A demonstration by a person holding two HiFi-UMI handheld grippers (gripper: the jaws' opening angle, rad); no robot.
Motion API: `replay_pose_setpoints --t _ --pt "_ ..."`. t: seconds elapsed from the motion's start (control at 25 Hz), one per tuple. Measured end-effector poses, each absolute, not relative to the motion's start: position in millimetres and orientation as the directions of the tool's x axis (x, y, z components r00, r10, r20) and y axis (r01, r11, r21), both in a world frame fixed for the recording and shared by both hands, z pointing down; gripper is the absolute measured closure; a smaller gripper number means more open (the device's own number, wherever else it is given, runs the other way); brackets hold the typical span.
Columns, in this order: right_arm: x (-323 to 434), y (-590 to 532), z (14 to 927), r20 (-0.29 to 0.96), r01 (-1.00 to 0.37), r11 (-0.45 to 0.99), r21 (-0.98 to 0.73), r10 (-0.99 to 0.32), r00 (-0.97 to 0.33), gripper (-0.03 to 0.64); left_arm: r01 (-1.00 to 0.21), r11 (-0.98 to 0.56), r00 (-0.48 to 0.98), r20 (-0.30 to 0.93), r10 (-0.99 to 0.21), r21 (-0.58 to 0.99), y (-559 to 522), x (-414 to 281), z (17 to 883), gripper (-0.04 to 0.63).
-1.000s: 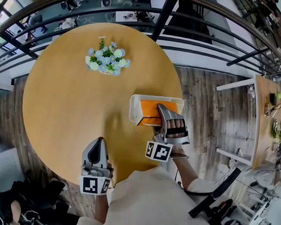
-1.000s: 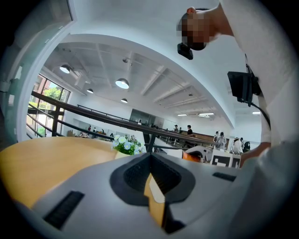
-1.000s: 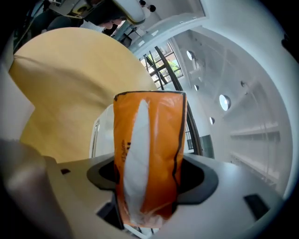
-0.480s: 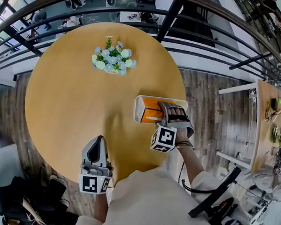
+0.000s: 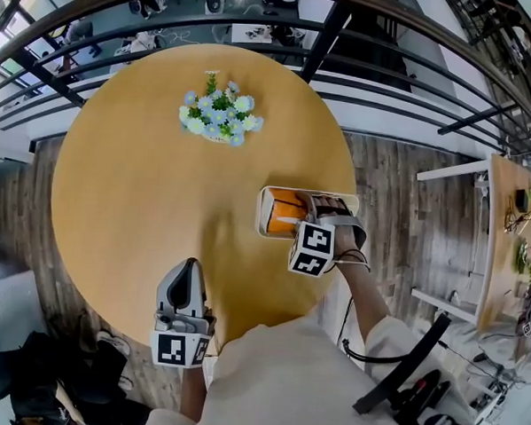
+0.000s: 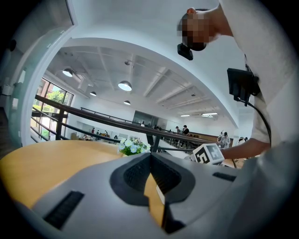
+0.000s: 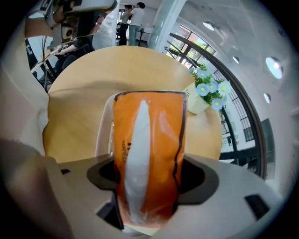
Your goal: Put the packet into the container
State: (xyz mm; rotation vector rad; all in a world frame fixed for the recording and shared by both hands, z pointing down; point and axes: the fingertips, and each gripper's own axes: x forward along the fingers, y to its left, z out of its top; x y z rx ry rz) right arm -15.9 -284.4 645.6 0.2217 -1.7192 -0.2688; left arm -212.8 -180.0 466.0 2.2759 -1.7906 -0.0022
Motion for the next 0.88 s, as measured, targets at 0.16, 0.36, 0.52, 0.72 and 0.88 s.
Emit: replay_pose_setpoints --t 0.16,0.36,0.52,0.72,0.88 --pt "-16 -282 651 0.96 -0.004 0.975 0.223 -0.22 -0.172 0.279 -0.958 -0.216 0.246 0.15 -0.958 0.19 -180 -212 466 0.589" --pt "-16 -278 656 0.979 0.025 0.99 0.139 -0.133 -0.154 0.279 -0.96 -0.208 0.237 0.152 -0.959 0.187 -178 -213 465 0.591" --pt "-16 -277 656 0.98 0.022 0.993 0.118 -0.113 -0.165 0.279 -0.962 -0.2 0.229 0.155 -0.961 0.184 -176 -214 465 0.591" --pt "-17 -277 651 0.981 0.027 0.993 0.119 -0.113 -0.159 0.272 -0.963 -0.199 0.228 0.151 -0.962 0.181 -176 -214 464 0.591" --pt "-17 -278 645 0.975 0.032 0.988 0.151 -0.143 -0.17 0.256 -0.964 -0.195 0.222 0.149 -0.963 0.179 -175 -214 463 0.591"
